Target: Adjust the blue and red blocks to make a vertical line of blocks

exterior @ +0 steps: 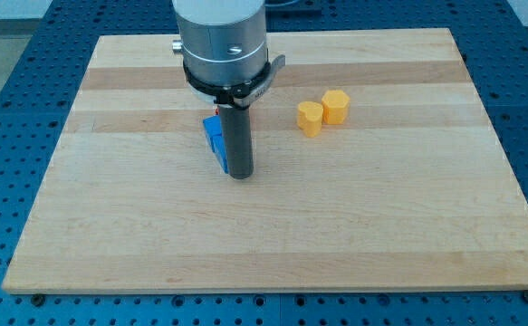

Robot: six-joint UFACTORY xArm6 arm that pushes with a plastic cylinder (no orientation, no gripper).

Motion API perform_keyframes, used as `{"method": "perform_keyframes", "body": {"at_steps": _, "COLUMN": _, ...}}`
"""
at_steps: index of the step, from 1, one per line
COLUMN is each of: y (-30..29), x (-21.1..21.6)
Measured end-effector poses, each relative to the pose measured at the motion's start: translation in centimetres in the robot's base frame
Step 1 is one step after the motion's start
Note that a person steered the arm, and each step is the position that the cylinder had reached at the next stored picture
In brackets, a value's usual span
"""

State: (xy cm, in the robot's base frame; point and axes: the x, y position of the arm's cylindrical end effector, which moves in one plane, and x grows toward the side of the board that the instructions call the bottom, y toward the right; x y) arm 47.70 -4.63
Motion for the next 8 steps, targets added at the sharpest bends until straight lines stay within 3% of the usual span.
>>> {"method": "perform_keyframes", "body": {"at_steps": 2, "y": -1.8, "x": 0.5}}
{"method": "perform_keyframes", "body": {"at_steps": 4, "y": -7.9, "x": 2.6}}
{"method": "perform_keyframes", "body": {"at_steps": 6, "y": -11.6, "x": -3.3}}
{"method": "perform_keyframes", "body": {"at_steps": 8, "y": -11.8, "x": -3.8}}
